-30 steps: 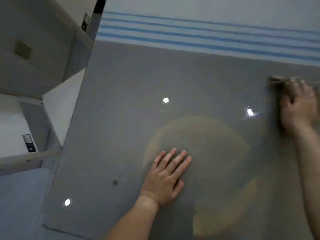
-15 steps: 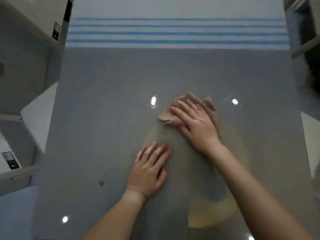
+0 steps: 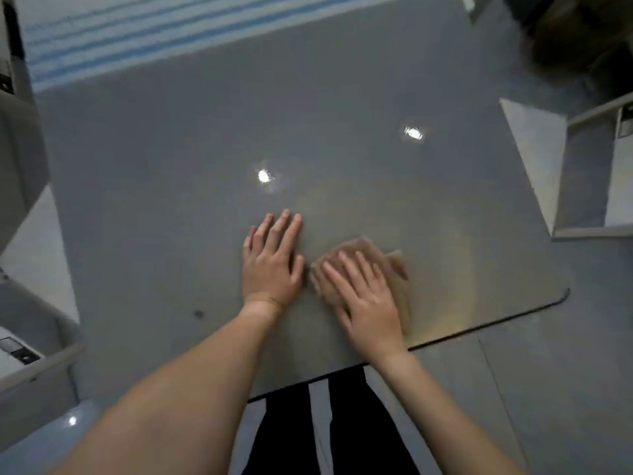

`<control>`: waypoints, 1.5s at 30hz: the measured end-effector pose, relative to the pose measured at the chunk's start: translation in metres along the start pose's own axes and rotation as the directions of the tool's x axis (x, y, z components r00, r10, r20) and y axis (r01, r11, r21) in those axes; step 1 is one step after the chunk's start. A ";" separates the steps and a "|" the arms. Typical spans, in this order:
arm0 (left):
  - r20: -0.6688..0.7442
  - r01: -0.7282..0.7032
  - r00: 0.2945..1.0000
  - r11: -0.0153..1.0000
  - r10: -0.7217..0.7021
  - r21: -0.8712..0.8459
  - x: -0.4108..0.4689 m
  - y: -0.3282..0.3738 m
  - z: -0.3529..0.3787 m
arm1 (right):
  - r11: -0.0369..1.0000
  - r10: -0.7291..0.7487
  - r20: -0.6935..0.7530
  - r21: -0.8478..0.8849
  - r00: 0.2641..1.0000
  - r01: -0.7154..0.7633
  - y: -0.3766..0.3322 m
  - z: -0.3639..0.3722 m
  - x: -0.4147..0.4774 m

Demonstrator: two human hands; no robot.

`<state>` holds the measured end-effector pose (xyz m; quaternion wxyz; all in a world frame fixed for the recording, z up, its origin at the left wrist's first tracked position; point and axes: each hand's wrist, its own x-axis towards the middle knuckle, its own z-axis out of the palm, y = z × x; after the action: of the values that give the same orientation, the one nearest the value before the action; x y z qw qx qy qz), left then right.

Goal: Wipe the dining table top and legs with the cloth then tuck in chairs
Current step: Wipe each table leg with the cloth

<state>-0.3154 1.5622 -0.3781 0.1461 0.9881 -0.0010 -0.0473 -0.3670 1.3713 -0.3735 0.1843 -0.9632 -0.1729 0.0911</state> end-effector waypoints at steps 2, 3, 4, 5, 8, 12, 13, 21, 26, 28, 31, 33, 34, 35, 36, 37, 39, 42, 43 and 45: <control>0.007 0.008 1.000 1.000 -0.007 -0.023 -0.001 0.000 -0.001 | 0.976 -0.213 0.159 -0.007 0.964 0.217 0.007 -0.002 -0.048; -0.007 0.011 1.000 0.999 -0.011 -0.033 -0.001 0.000 -0.001 | 0.964 -0.259 0.185 -0.013 0.948 0.266 0.030 -0.011 -0.053; -0.024 0.008 1.000 0.999 -0.009 -0.039 -0.002 0.001 0.000 | 0.972 -0.225 0.152 -0.035 0.962 0.233 0.060 -0.020 -0.051; -0.038 0.003 0.999 0.999 -0.005 -0.044 -0.001 0.002 0.001 | 0.990 -0.125 0.067 -0.061 0.990 0.129 0.094 -0.031 -0.043; -0.053 -0.007 0.999 0.999 0.005 -0.033 -0.002 -0.002 0.006 | 0.928 0.362 -0.170 -0.028 0.916 -0.372 0.175 -0.067 0.003; -0.066 -0.015 0.998 1.000 0.013 -0.022 -0.002 -0.003 0.008 | 0.794 0.599 -0.290 0.098 0.746 -0.600 0.123 -0.053 0.048; -0.068 -0.019 0.998 1.000 0.018 -0.020 -0.002 -0.003 0.008 | 0.841 0.535 -0.277 0.088 0.798 -0.533 0.092 -0.036 0.045; 0.039 -0.041 0.998 0.991 0.046 -0.127 -0.006 -0.005 -0.013 | 0.994 -0.087 0.071 -0.056 0.994 0.091 -0.008 0.012 -0.055; -0.144 -0.134 0.984 0.972 0.107 -0.194 -0.046 -0.064 -0.055 | 0.996 -0.068 0.132 -0.044 0.989 0.074 -0.007 0.009 -0.052; -0.188 -0.001 0.982 0.984 -0.032 -0.176 -0.074 -0.108 -0.065 | 0.997 -0.065 0.129 -0.036 0.990 0.070 -0.008 0.006 -0.050; -0.177 0.250 0.945 0.957 -0.274 -0.148 -0.118 -0.181 -0.061 | 0.997 -0.076 0.070 -0.017 0.995 0.077 -0.014 0.003 -0.032; -0.132 0.324 0.932 0.939 -0.337 -0.113 -0.137 -0.205 -0.054 | 0.999 -0.044 0.020 -0.018 0.999 0.044 -0.019 0.002 0.004; -0.119 0.327 0.934 0.941 -0.336 -0.092 -0.142 -0.209 -0.050 | 1.000 -0.016 -0.016 -0.027 1.000 0.016 -0.020 0.003 0.031; -0.122 0.321 0.936 0.943 -0.330 -0.081 -0.145 -0.211 -0.047 | 0.999 0.019 -0.059 -0.040 0.998 -0.022 -0.024 0.003 0.063; -0.135 0.315 0.937 0.946 -0.323 -0.083 -0.145 -0.212 -0.044 | 0.996 0.068 -0.100 -0.043 0.993 -0.072 -0.031 0.003 0.098; -0.153 0.308 0.935 0.947 -0.319 -0.094 -0.145 -0.213 -0.043 | 0.992 0.114 -0.133 -0.032 0.985 -0.119 -0.043 0.005 0.134; -0.179 0.306 0.930 0.945 -0.322 -0.115 -0.145 -0.215 -0.043 | 0.992 0.116 -0.132 -0.025 0.984 -0.120 -0.084 0.019 0.190; -0.196 0.306 0.923 0.940 -0.332 -0.153 -0.145 -0.215 -0.045 | 0.987 -0.154 -0.068 -0.046 0.986 0.151 -0.160 0.062 0.173; -0.191 0.303 0.924 0.939 -0.331 -0.163 -0.145 -0.214 -0.046 | 0.959 -0.280 -0.022 -0.037 0.960 0.279 -0.175 0.075 0.137; -0.185 0.300 0.926 0.940 -0.328 -0.164 -0.145 -0.214 -0.048 | 0.862 -0.501 0.152 0.003 0.852 0.506 -0.175 0.082 0.044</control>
<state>-0.4579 1.7828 -0.3806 0.2015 0.9629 0.1760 0.0344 -0.3987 1.5669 -0.3861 0.1704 -0.8783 -0.4337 0.1074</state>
